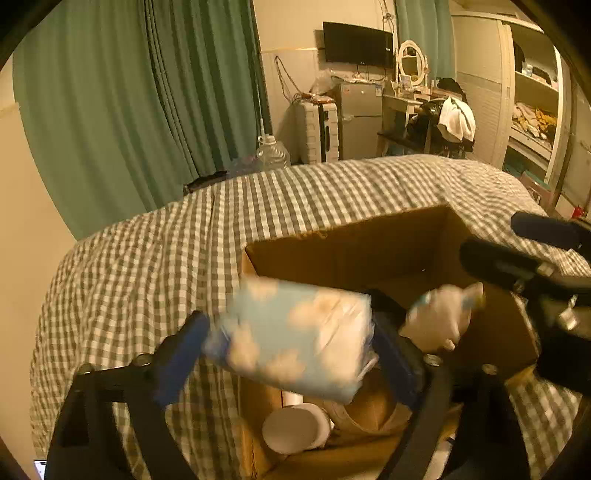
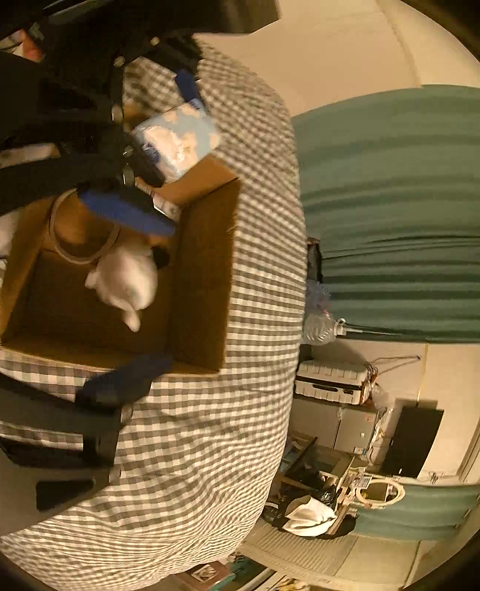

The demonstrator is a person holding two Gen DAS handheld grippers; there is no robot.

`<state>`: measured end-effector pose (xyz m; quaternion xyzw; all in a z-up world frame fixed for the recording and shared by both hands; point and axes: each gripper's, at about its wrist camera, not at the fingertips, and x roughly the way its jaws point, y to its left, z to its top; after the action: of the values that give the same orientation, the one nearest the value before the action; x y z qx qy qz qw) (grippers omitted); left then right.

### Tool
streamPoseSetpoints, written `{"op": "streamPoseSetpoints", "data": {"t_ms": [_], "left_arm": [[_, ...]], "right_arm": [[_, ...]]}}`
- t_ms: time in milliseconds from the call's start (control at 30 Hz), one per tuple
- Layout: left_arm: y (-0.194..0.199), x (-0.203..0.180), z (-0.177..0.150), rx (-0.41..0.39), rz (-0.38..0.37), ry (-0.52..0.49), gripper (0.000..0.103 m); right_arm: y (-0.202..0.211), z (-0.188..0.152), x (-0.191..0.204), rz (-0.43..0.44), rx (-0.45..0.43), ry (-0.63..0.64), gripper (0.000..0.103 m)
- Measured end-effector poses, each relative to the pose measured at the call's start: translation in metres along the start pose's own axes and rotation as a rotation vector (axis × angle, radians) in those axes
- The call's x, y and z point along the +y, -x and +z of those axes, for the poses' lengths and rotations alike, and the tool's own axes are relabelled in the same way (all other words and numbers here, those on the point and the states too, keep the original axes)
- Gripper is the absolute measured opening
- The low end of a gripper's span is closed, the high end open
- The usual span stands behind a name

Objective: Organize objects
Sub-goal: 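Drop the tissue pack into the box with the left tool while the right tool drops the plush toy in, then grasp the white earbuds case from the bed with the right tool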

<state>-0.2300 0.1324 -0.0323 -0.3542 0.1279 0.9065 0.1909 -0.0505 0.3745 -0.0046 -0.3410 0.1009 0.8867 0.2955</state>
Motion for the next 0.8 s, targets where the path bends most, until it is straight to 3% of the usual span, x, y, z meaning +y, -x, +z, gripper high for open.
{"op": "streamPoseSetpoints", "data": {"t_ms": [300, 500, 800], "left_arm": [[0.096, 0.007, 0.013, -0.091, 0.015, 0.016, 0.099], [0.151, 0.017, 0.012, -0.111, 0.040, 0.023, 0.100], [0.201, 0.034, -0.031, -0.121, 0.062, 0.037, 0.101]], "right_arm": [[0.108, 0.018, 0.014, -0.060, -0.110, 0.032, 0.075], [0.177, 0.017, 0.034, -0.076, -0.127, 0.049, 0.075], [0.218, -0.013, 0.049, -0.047, -0.103, 0.056, 0.075]]}}
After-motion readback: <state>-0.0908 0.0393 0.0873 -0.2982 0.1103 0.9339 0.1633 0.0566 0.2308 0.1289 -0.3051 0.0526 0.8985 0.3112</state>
